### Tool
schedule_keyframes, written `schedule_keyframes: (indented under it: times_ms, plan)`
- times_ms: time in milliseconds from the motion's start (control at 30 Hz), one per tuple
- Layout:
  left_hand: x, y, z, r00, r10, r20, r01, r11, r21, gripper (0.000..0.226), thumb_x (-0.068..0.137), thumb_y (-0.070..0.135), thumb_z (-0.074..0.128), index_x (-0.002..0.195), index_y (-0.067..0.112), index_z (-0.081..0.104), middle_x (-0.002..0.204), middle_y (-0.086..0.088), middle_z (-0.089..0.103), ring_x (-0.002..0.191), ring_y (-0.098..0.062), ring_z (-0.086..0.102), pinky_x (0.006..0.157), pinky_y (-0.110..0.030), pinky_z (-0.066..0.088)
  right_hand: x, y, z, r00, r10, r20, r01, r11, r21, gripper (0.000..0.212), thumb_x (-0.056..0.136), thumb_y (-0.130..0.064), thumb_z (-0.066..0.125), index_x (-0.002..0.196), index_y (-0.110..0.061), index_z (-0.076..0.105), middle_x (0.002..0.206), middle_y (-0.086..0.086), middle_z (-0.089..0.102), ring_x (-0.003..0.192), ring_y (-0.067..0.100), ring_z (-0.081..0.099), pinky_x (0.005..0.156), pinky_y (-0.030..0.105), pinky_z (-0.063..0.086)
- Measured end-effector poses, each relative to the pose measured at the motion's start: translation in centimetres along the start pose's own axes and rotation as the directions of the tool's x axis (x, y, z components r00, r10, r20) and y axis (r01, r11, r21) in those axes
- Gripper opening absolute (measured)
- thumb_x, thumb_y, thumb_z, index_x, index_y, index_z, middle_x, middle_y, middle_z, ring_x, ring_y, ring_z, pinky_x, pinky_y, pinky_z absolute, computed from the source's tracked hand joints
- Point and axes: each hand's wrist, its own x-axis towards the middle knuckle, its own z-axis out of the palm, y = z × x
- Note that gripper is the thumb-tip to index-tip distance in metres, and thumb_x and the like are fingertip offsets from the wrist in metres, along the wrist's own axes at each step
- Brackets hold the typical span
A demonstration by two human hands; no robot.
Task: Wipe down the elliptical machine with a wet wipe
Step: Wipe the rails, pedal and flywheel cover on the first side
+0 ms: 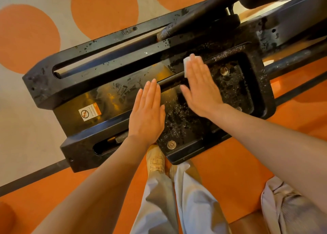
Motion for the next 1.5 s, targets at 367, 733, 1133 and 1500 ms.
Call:
schedule_keyframes:
  times_ms: [367,733,1133,1500]
  plan:
    - [0.2,0.6,0.3,1.0,-0.019,0.008,0.019,1.0,0.016,0.059,0.104,0.033,0.027,0.153,0.001,0.025,0.161,-0.017,0.022,0.15,-0.031,0.016,0.122,-0.048,0.016,0.1,1.8,0.7,0.992,-0.121,-0.022,0.119,0.99,-0.075,0.071,0.103,-0.043,0.032,0.155,-0.005,0.004,0.163,0.015,0.0,0.151,0.026,-0.003,0.123,0.042,0.009]
    - [0.5,1.7,0.7,0.996,-0.088,0.0,0.088,0.995,0.051,0.061,0.102,0.036,0.03,0.154,0.003,0.025,0.162,-0.016,0.021,0.151,-0.032,0.014,0.122,-0.047,0.01,1.6,6.0,-0.8,0.965,0.258,-0.043,-0.254,0.964,0.084,0.071,0.103,-0.045,0.026,0.155,-0.006,-0.001,0.163,0.014,-0.008,0.15,0.027,-0.01,0.122,0.04,0.002]
    - [0.6,1.8,0.9,0.994,-0.108,0.023,0.106,0.991,0.08,0.063,0.103,0.038,0.028,0.155,0.005,0.019,0.163,-0.014,0.016,0.152,-0.031,0.01,0.122,-0.046,0.008,0.8,9.7,-1.4,0.952,0.302,-0.053,-0.304,0.951,-0.057,0.079,0.102,-0.051,0.026,0.153,-0.002,-0.008,0.162,0.017,-0.009,0.15,0.029,-0.006,0.123,0.043,0.006]
    - [0.6,2.3,1.1,0.991,-0.136,0.014,0.134,0.988,0.077,0.065,0.102,0.038,0.029,0.155,0.002,0.019,0.163,-0.017,0.015,0.152,-0.033,0.007,0.123,-0.05,0.009,1.5,11.1,-1.9,0.964,0.264,-0.011,-0.264,0.964,-0.035,0.075,0.101,-0.052,0.017,0.154,-0.004,-0.008,0.161,0.019,-0.012,0.149,0.032,-0.011,0.122,0.046,0.001]
